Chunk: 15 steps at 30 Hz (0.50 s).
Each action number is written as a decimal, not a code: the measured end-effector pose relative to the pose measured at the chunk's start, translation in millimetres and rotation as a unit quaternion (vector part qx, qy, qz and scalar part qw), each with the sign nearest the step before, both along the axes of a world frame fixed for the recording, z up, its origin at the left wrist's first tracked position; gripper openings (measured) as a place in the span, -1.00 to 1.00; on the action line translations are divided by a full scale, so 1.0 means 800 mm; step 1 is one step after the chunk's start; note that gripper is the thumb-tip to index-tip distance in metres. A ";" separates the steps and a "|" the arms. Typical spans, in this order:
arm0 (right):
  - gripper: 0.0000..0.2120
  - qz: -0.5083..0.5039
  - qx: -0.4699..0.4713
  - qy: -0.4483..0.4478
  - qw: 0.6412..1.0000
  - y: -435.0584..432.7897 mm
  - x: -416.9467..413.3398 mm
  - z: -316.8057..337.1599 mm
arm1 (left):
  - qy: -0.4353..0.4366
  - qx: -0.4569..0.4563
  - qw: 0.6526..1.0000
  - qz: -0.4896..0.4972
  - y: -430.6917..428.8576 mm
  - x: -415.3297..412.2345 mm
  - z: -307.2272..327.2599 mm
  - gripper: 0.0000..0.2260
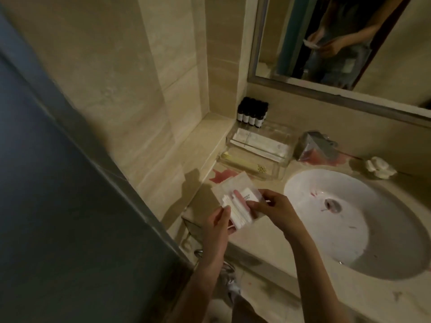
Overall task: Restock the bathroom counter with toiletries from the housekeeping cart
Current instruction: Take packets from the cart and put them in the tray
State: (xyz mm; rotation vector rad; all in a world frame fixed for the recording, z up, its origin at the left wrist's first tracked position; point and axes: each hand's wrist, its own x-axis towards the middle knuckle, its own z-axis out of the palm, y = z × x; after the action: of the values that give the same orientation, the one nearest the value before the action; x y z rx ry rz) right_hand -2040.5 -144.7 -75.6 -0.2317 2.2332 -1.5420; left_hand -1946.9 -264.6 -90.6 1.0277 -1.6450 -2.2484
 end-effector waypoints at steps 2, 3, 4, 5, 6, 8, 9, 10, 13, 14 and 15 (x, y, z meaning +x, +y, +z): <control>-0.84 0.032 -0.014 0.000 0.999 -0.020 -0.039 0.009 | 0.002 -0.002 1.000 0.001 -0.014 -0.029 0.008 -0.87; -0.84 0.048 -0.021 -0.002 0.999 -0.028 -0.058 0.014 | 0.002 -0.006 1.000 0.003 -0.021 -0.045 0.012 -0.85; -0.83 0.062 -0.024 -0.004 0.998 -0.036 -0.078 0.017 | 0.008 -0.012 1.000 0.007 -0.027 -0.061 0.016 -0.83; -0.83 0.074 -0.024 -0.008 0.997 -0.042 -0.097 0.019 | 0.018 -0.019 1.000 0.003 -0.033 -0.078 0.020 -0.84; -0.83 0.084 -0.022 -0.011 0.996 -0.048 -0.115 0.020 | 0.028 -0.027 0.999 -0.007 -0.039 -0.095 0.022 -0.85; -0.84 0.093 -0.022 -0.016 0.995 -0.056 -0.149 0.019 | 0.042 -0.023 0.999 -0.027 -0.045 -0.126 0.026 -0.89; -0.84 0.093 -0.024 -0.019 0.995 -0.058 -0.163 0.016 | 0.032 -0.010 0.999 -0.023 -0.048 -0.142 0.024 -0.90; -0.84 0.090 -0.027 -0.023 0.995 -0.059 -0.177 0.013 | 0.017 0.003 1.000 -0.019 -0.050 -0.157 0.022 -0.92; -0.86 0.086 -0.020 -0.035 0.995 -0.059 -0.213 -0.003 | -0.021 -0.013 1.000 0.007 -0.048 -0.198 0.003 -0.95; -0.87 0.083 -0.014 -0.037 0.996 -0.057 -0.225 -0.010 | -0.034 -0.010 0.999 0.015 -0.047 -0.209 -0.004 -0.95; -0.88 0.075 -0.008 -0.038 0.996 -0.056 -0.236 -0.019 | -0.039 0.011 0.999 0.019 -0.046 -0.219 -0.009 -0.95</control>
State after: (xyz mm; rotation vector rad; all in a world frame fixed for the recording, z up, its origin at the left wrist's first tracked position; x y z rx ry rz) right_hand -2229.4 -189.8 -90.6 -0.3327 2.0955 -1.4650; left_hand -2121.8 -301.1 -97.4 1.1557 -1.6203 -2.2338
